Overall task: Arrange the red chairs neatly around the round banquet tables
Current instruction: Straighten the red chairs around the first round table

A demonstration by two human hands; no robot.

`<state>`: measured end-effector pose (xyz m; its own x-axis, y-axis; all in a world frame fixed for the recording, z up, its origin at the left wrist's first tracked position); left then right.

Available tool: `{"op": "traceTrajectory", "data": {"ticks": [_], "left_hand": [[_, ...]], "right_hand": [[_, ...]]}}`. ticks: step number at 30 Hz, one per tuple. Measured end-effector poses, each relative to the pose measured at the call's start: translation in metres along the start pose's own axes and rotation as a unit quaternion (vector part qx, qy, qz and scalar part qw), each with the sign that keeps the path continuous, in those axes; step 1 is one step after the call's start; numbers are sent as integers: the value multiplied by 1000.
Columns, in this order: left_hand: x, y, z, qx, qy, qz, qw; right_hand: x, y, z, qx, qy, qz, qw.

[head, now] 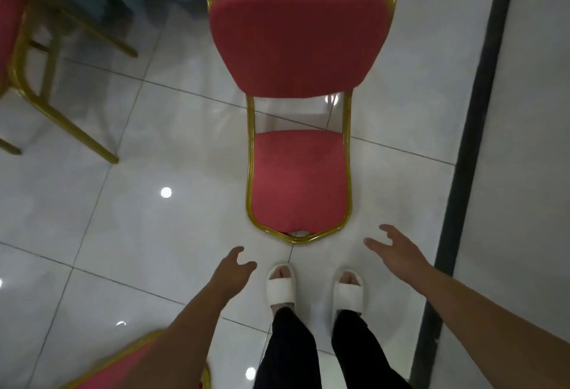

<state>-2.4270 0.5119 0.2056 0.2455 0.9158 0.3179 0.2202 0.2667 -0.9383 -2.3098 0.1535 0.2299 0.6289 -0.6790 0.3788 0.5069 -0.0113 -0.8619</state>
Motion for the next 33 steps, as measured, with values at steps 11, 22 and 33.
{"op": "traceTrajectory", "data": {"ticks": [11, 22, 33], "left_hand": [[-16, 246, -28, -41, -89, -51, 994], [-25, 342, -32, -83, -190, -47, 977], [45, 284, -21, -95, -155, -94, 979]], "right_hand": [[-82, 219, -31, -39, 171, -107, 979], [-109, 342, -99, -95, 378, -126, 912], [-110, 250, -20, -94, 382, -55, 918]]}}
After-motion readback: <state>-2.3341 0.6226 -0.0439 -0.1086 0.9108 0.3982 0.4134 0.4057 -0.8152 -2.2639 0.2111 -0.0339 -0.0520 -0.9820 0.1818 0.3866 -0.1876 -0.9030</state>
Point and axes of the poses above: each hand's wrist, its own y-axis towards the middle knuckle, its own x-axis out of the back of the hand, z = x × y, the point moved 10 cm from there along y, towards the middle knuckle, and after that the axes turned 5 degrees about x, right-handed, at the moved point
